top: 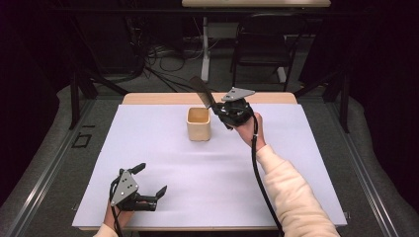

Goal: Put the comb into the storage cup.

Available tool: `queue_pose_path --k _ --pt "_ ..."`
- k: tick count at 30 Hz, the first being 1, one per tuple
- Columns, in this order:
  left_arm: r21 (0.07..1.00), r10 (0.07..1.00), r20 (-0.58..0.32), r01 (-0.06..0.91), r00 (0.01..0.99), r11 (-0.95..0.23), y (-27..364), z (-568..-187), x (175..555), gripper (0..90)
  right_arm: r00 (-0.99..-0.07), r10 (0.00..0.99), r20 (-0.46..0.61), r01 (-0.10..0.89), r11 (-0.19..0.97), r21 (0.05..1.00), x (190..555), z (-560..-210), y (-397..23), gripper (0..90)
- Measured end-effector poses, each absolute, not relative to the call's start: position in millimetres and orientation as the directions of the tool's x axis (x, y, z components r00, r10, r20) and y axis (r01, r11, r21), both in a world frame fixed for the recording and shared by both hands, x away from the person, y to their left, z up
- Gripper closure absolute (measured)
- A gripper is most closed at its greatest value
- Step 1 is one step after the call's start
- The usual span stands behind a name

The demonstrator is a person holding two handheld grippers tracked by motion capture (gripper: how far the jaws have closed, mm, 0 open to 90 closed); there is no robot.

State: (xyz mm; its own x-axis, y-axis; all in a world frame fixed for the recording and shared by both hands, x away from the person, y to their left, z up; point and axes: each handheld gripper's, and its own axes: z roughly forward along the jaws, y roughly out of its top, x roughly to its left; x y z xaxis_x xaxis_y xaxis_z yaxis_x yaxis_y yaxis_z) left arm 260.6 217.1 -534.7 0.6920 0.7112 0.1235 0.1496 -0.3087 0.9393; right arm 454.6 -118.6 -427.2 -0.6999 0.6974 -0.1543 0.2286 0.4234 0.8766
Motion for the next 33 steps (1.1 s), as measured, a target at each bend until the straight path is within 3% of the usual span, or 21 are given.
queue_pose_path --k 33 --pt "0.940 0.714 0.125 0.148 0.689 -0.308 217.1 -534.8 260.6 0.2 -0.688 0.713 -0.136 0.228 0.390 0.892 463.9 -421.4 -110.3 71.9"
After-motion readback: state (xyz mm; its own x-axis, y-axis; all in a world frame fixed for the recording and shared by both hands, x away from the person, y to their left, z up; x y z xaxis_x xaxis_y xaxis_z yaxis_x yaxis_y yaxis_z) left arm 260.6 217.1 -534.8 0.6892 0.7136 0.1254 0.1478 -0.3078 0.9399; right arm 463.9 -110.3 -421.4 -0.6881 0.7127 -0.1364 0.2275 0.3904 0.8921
